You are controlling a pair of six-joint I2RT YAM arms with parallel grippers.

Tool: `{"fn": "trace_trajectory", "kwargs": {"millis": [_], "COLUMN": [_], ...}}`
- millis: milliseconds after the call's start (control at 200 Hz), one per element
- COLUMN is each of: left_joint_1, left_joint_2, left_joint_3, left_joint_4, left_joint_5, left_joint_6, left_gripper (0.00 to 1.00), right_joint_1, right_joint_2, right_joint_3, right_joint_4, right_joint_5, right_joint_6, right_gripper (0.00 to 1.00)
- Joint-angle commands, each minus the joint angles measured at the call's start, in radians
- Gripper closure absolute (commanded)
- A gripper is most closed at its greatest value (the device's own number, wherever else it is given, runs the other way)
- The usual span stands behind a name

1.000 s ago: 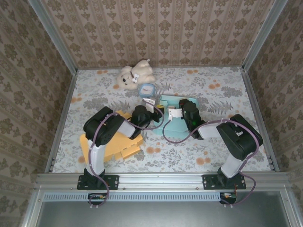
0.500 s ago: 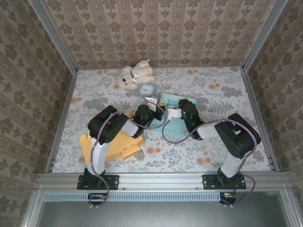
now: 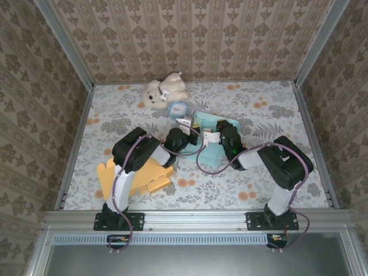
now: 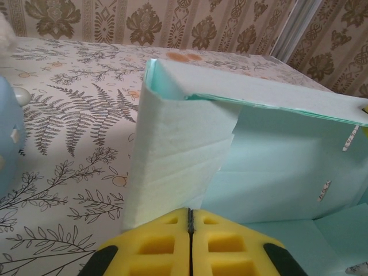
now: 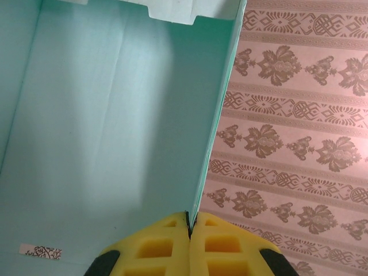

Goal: Fold the paper box

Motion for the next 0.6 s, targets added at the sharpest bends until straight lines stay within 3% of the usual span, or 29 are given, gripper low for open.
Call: {"fn": "trace_trajectory", "kwargs": {"millis": [0,275,415,595], "left_joint_1": [0.003,-0.009,-0.017,-0.019], "left_joint_2": [0.023,0.010,0.008,0.014], "left_joint_3": [0.030,0.039,0.051,0.042], "left_joint_4": [0.013,-0.036,-0.064,-0.037], "left_joint_5": [-0.048,-0.111,-0.028,0.068], "left_joint_6": [-0.007,-0.001,0.026,0.016], "left_gripper": [0.93,1.00,0.91,0.90], "right_joint_1": [0.022,0.022,0.022,0.022], "right_joint_2": [0.059,0.058,0.056,0.058], "right_joint_3": [-0.038,-0.037,-0.037,-0.035], "right_joint_4": [-0.166,-0.163,-0.165,-0.164], "right_joint_5": [-0.065,-0.066,-0.066,-0.065], "right_joint_6": [-0.001,0.008,0.013,0.019], "right_gripper": [1.00,1.00,1.00,1.00]}}
